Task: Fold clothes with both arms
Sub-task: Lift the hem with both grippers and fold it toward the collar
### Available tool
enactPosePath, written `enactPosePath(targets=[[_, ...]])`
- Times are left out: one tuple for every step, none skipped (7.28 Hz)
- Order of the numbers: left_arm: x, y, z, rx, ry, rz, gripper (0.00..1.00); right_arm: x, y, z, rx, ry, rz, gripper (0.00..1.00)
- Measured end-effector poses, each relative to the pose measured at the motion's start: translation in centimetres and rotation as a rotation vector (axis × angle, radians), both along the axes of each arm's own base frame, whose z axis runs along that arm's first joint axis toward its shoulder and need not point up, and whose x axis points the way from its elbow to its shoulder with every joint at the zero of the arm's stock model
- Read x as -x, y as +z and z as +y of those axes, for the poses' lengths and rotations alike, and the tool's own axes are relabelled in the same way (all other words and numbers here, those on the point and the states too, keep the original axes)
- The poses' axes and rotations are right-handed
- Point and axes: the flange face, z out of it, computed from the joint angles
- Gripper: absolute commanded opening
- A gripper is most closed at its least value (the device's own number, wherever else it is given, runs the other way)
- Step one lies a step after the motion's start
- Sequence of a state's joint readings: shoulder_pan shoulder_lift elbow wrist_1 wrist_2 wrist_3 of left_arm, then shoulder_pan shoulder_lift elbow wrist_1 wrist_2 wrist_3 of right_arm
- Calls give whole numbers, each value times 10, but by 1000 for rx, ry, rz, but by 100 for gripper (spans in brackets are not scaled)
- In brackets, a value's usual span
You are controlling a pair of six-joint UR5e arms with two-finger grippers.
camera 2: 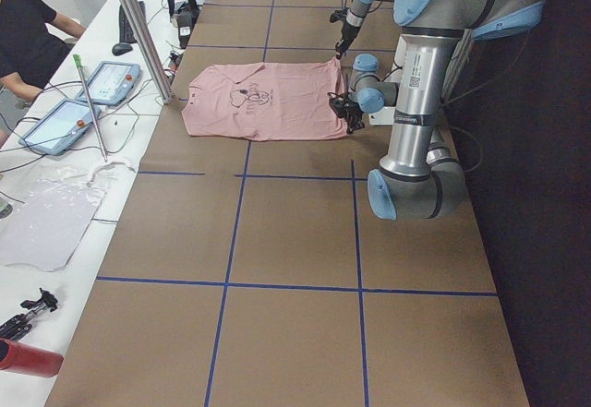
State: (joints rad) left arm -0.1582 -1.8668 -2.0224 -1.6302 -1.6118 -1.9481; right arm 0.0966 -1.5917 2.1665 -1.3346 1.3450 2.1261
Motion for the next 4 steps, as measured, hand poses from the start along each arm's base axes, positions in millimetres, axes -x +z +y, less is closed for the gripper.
enactPosePath(targets=[[5,-8,0,-2,0,15,0,-3,-3,1,-1,-1,-7,0],[14,-17,2,-4,-1,27,0,-8,-8,4,-1,-8,-16,0],[26,-26,4,-4,1,28,0,-15,-13,14,-2,-28,-27,0],[40,-36,8,-4,6,31,0,-23,-19,26,-2,-53,-39,0]])
